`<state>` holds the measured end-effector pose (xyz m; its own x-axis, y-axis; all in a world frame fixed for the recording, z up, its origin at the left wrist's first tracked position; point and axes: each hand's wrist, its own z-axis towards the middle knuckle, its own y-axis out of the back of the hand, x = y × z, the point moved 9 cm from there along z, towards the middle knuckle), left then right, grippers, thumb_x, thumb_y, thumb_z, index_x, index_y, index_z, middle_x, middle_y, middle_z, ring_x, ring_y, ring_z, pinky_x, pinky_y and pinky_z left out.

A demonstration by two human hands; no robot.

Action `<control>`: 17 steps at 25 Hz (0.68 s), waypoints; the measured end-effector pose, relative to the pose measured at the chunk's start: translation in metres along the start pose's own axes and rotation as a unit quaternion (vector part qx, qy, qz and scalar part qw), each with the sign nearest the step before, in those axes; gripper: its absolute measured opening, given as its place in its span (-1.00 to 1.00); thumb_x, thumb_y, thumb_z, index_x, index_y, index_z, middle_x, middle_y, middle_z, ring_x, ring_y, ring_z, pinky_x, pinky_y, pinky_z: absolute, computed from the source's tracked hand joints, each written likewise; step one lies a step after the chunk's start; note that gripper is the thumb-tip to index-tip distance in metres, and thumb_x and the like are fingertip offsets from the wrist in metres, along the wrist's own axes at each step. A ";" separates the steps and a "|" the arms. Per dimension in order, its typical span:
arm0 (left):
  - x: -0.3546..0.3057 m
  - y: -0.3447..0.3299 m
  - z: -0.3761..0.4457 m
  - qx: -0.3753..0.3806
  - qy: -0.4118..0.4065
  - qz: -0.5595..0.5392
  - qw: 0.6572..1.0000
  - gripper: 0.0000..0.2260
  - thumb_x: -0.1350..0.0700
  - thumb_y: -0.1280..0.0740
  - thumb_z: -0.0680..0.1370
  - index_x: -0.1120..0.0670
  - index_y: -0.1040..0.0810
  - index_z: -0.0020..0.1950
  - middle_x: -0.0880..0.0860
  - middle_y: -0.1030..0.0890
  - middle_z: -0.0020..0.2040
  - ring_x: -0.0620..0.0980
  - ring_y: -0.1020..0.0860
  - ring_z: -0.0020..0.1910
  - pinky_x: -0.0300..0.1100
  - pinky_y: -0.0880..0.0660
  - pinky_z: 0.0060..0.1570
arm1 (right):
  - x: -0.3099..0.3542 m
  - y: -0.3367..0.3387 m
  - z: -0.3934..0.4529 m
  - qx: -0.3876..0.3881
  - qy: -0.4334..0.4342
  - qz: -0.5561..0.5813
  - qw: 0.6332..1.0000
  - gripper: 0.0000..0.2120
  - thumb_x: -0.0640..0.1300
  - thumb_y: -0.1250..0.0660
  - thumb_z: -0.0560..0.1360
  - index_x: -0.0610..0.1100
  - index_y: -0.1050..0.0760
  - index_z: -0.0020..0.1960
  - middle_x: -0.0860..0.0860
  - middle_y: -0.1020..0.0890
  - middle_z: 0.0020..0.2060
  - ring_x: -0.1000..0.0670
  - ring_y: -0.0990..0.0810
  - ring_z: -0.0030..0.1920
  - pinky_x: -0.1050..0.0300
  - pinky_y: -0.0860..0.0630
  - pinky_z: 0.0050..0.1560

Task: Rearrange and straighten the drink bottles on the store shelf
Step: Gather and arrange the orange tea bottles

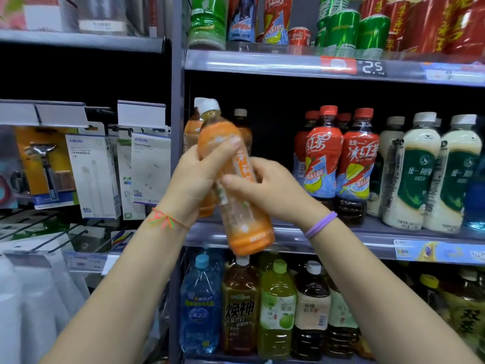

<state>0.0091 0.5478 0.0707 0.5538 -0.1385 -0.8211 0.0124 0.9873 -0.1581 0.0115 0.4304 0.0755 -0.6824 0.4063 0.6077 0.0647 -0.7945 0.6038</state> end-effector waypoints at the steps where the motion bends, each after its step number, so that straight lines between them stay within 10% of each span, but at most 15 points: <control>1: 0.001 0.007 -0.002 -0.018 -0.014 0.030 0.999 -0.60 -0.10 -0.51 0.40 0.15 -0.62 0.08 0.18 -0.69 -0.06 0.16 -0.69 -0.08 0.09 -0.63 -0.06 | -0.005 -0.008 -0.003 0.060 -0.014 0.027 0.998 -0.75 0.12 -0.40 0.50 -0.07 -0.58 -0.05 0.02 -0.68 -0.23 0.11 -0.64 -0.30 0.27 -0.50 -0.28; 3: 0.003 0.020 -0.010 -0.048 -0.046 0.117 0.991 -0.57 -0.19 -0.55 0.29 0.08 -0.64 -0.01 0.09 -0.71 -0.08 0.09 -0.69 -0.08 0.12 -0.63 0.00 | -0.022 -0.002 0.001 0.092 -0.042 0.070 0.992 -0.71 0.13 -0.35 0.52 -0.10 -0.62 -0.03 -0.05 -0.71 -0.22 -0.02 -0.64 -0.37 0.18 -0.53 -0.37; 8: 0.012 0.035 -0.028 -0.092 -0.068 0.338 0.934 -0.49 -0.36 -0.46 0.27 -0.13 -0.52 0.08 -0.13 -0.65 -0.09 -0.13 -0.63 -0.08 0.02 -0.61 -0.01 | -0.105 0.039 0.062 -0.191 -0.162 0.064 0.966 -0.68 -0.13 -0.40 0.51 -0.19 -0.52 0.23 -0.14 -0.66 0.01 -0.03 -0.67 -0.16 0.12 -0.62 -0.26; 11: 0.022 0.039 -0.034 -0.102 -0.059 0.384 0.916 -0.42 -0.41 -0.39 0.30 -0.12 -0.43 0.17 -0.11 -0.62 -0.06 -0.03 -0.62 -0.06 0.04 -0.59 -0.02 | -0.122 0.011 0.088 -0.181 -0.209 0.055 0.960 -0.39 -0.02 -0.52 0.42 -0.19 -0.36 0.36 -0.04 -0.55 0.11 -0.03 -0.57 0.06 0.05 -0.56 0.04; 17: 0.025 0.050 -0.035 -0.120 -0.041 0.395 0.910 -0.41 -0.42 -0.33 0.28 -0.12 -0.39 0.17 -0.06 -0.60 -0.05 0.06 -0.60 -0.04 0.07 -0.56 0.01 | -0.127 -0.004 0.106 -0.167 -0.224 0.076 0.957 -0.43 0.02 -0.59 0.34 -0.09 -0.43 0.24 -0.07 -0.62 0.16 -0.11 -0.61 0.14 -0.06 -0.55 0.19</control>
<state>-0.0060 0.5914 0.0228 0.3708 0.6236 -0.6882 -0.5940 0.7289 0.3405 0.1754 0.4298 0.0509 -0.2984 0.3681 0.8806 -0.1489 -0.9293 0.3380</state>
